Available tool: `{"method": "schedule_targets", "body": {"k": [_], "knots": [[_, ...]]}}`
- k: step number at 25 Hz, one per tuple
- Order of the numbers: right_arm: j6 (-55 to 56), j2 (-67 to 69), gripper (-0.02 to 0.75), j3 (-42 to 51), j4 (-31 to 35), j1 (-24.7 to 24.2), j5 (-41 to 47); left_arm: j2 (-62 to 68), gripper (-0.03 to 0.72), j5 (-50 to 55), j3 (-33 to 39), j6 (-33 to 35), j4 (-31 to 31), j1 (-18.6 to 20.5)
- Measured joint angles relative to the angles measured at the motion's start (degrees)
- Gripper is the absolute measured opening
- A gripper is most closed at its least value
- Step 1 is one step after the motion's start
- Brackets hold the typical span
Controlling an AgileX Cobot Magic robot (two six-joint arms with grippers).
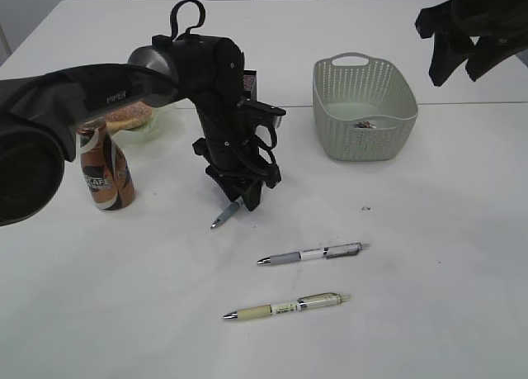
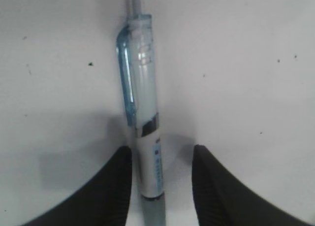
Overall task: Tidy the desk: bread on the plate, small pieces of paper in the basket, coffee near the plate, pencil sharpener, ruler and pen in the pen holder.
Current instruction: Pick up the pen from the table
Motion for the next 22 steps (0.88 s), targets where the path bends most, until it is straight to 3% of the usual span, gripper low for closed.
{"method": "schedule_targets", "body": {"k": [3, 8, 10, 22], "knots": [[0.00, 0.00, 0.372, 0.00, 0.00, 0.00, 0.00, 0.10, 0.263, 0.00, 0.00, 0.47, 0.23, 0.00], [0.00, 0.00, 0.372, 0.00, 0.00, 0.00, 0.00, 0.13, 0.097, 0.28, -0.09, 0.94, 1.43, 0.00], [0.00, 0.00, 0.372, 0.00, 0.00, 0.00, 0.00, 0.13, 0.065, 0.42, -0.22, 0.94, 1.43, 0.00], [0.00, 0.00, 0.372, 0.00, 0.53, 0.00, 0.00, -0.63, 0.061, 0.46, -0.22, 0.20, 0.59, 0.00]]}}
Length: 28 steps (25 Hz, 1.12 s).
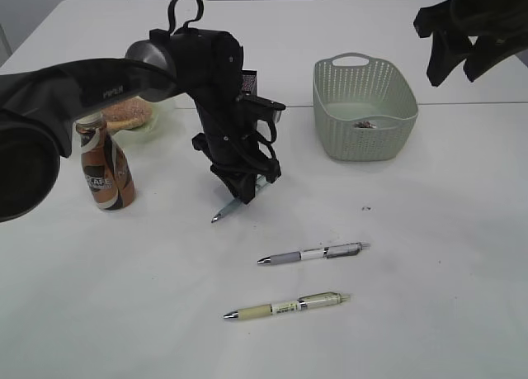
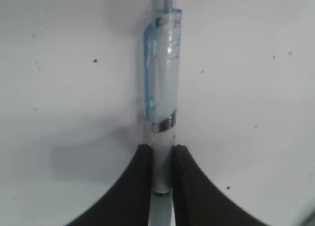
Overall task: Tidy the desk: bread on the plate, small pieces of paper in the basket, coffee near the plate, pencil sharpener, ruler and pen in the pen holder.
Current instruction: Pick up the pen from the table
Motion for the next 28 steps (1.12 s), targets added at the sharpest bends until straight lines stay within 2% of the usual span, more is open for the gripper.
{"method": "schedule_targets", "body": {"k": [8, 18, 28], "knots": [[0.00, 0.00, 0.372, 0.00, 0.93, 0.00, 0.00, -4.86, 0.061, 0.13, 1.37, -4.23, -0.77, 0.00], [0.00, 0.00, 0.372, 0.00, 0.93, 0.00, 0.00, -12.92, 0.062, 0.22, 16.72, -5.41, -0.88, 0.00], [0.00, 0.00, 0.372, 0.00, 1.02, 0.00, 0.00, -21.77, 0.062, -1.32, 26.58, -5.45, -1.40, 0.00]]}}
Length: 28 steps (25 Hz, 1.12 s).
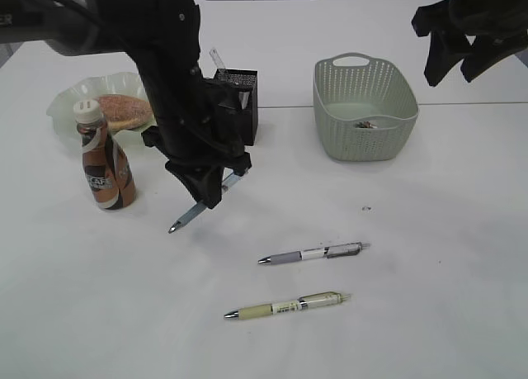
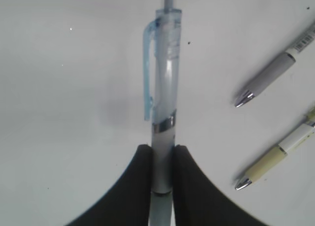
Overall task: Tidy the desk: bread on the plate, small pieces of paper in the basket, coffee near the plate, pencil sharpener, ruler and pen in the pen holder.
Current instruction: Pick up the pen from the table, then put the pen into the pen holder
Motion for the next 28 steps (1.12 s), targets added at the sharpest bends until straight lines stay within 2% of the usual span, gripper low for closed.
{"method": "schedule_targets", "body": {"k": [3, 8, 15, 21, 25, 28], "knots": [[0.00, 0.00, 0.372, 0.00, 0.00, 0.00, 0.00, -4.99, 0.062, -7.67, 7.33, 0.00, -0.38, 0.00], [0.00, 0.00, 0.372, 0.00, 0.00, 0.00, 0.00, -14.26, 0.062, -32.30, 23.46, 0.10, 1.10, 0.00], [0.00, 0.00, 0.372, 0.00, 0.04, 0.00, 0.00, -16.77, 0.062, -60.99, 37.27, 0.10, 1.95, 0.00], [0.00, 0.00, 0.372, 0.00, 0.13, 0.00, 0.00, -16.77, 0.062, -88.17, 43.25, 0.10, 3.32, 0.00], [0.00, 0.00, 0.372, 0.00, 0.13, 0.00, 0.00, -16.66, 0.062, -101.79, 43.51, 0.21, 4.49, 0.00], [0.00, 0.00, 0.372, 0.00, 0.13, 0.00, 0.00, -16.00, 0.062, -106.61, 41.92, 0.29, 4.58, 0.00]]}}
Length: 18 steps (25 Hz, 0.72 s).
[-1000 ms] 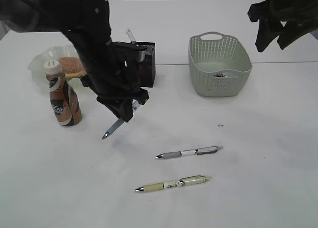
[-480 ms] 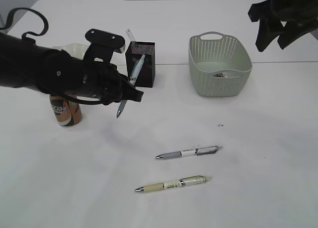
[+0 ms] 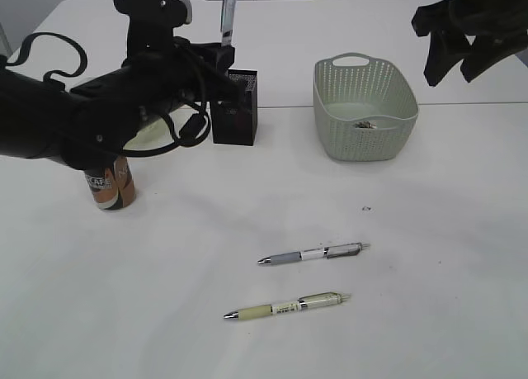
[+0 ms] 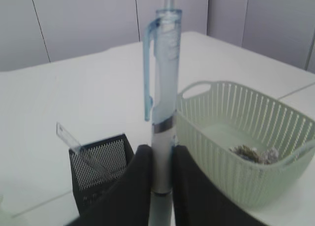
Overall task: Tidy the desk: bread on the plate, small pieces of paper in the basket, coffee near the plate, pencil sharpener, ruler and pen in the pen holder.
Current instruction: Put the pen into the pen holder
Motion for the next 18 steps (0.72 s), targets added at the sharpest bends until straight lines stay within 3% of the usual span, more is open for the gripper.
{"method": "schedule_targets", "body": {"k": [9, 18], "knots": [[-0.58, 0.00, 0.372, 0.00, 0.00, 0.00, 0.00, 7.82, 0.062, -2.03, -12.88, 0.00, -0.72, 1.33], [-1.13, 0.00, 0.372, 0.00, 0.00, 0.00, 0.00, 16.11, 0.062, -0.03, -24.37, -4.30, -1.73, 3.62]]}}
